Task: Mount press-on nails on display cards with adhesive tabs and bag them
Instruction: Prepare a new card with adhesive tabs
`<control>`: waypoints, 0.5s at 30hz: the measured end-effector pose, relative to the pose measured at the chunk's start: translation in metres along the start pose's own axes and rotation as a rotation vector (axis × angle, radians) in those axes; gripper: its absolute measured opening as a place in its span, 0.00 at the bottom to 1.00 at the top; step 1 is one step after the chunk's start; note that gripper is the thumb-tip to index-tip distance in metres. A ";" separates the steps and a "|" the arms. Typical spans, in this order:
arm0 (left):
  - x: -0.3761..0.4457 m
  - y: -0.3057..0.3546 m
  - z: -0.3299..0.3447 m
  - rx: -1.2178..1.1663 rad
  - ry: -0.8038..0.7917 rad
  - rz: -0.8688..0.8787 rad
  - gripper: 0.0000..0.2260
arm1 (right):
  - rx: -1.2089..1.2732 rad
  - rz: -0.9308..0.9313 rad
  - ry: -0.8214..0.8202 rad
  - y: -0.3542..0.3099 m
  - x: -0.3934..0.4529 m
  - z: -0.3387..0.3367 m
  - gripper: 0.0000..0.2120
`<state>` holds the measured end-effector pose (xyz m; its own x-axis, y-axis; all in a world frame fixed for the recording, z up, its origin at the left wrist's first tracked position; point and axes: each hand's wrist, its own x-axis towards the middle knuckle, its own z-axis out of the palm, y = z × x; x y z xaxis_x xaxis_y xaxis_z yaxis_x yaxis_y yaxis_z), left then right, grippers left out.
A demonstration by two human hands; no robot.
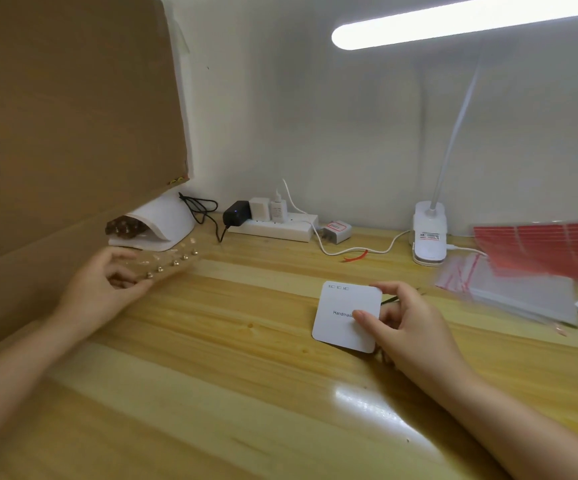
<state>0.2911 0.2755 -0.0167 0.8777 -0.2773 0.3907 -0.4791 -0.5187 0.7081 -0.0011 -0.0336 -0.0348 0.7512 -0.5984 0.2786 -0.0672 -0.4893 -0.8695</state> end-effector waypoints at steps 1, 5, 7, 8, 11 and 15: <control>-0.005 0.013 0.008 -0.032 -0.054 0.039 0.19 | 0.000 0.002 0.003 0.000 0.000 0.000 0.17; -0.021 0.061 0.049 -0.035 -0.318 0.203 0.23 | 0.008 0.001 0.048 -0.002 -0.003 -0.002 0.16; -0.024 0.079 0.070 -0.028 -0.409 0.269 0.23 | 0.005 -0.013 0.120 -0.002 -0.004 -0.004 0.17; -0.024 0.086 0.078 -0.030 -0.437 0.291 0.22 | 0.008 -0.017 0.153 -0.003 -0.005 -0.006 0.18; -0.021 0.093 0.097 -0.028 -0.491 0.306 0.21 | 0.035 -0.017 0.197 -0.004 -0.005 -0.008 0.18; -0.019 0.088 0.110 0.016 -0.512 0.275 0.26 | 0.074 -0.013 0.181 -0.004 -0.005 -0.007 0.17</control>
<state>0.2329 0.1463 -0.0265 0.6143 -0.7573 0.2215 -0.6931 -0.3838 0.6101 -0.0093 -0.0326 -0.0296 0.6212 -0.6998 0.3528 -0.0048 -0.4535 -0.8912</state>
